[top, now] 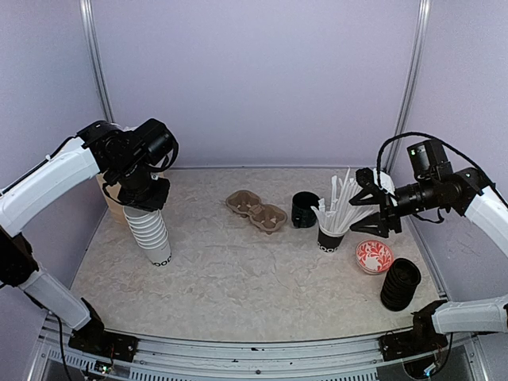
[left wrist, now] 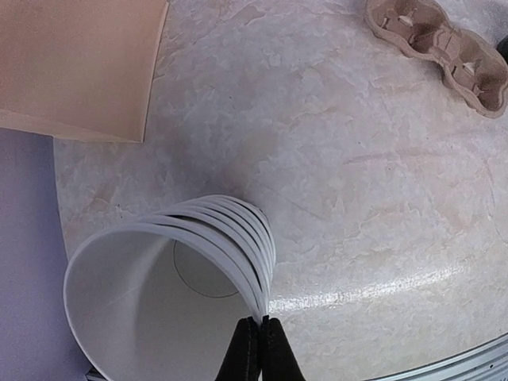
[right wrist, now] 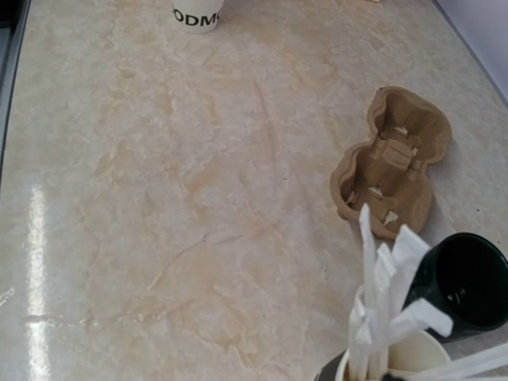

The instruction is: Pack the takeout coffee

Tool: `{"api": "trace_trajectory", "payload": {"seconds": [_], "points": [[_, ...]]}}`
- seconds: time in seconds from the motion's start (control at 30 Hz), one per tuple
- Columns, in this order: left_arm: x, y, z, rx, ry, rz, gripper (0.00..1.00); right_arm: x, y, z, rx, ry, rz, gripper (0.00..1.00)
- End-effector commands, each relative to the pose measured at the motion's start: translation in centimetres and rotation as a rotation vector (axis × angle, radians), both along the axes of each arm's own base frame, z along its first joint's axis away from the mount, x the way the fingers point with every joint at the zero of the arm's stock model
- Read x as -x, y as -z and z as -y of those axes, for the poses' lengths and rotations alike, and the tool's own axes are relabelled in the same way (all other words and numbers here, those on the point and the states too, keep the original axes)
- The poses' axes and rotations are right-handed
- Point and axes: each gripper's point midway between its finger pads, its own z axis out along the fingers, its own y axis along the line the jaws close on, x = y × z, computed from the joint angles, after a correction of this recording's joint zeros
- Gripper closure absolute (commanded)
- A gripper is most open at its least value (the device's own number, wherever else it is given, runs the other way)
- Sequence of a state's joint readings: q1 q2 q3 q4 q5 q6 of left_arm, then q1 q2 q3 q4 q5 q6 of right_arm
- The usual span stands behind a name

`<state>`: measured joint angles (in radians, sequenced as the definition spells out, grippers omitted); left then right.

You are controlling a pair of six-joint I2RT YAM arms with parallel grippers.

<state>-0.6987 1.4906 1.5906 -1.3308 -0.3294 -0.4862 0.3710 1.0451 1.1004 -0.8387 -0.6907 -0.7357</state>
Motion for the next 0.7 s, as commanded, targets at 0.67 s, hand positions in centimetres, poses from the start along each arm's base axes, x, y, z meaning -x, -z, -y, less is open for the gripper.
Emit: {"api": "trace_trajectory", "payload": {"seconds": [0.67], "points": [[-4.2, -3.5, -0.9, -0.084, -0.037, 0.114, 1.00, 0.0, -0.1, -0.6, -0.009, -0.017, 0.004, 0.33]]}}
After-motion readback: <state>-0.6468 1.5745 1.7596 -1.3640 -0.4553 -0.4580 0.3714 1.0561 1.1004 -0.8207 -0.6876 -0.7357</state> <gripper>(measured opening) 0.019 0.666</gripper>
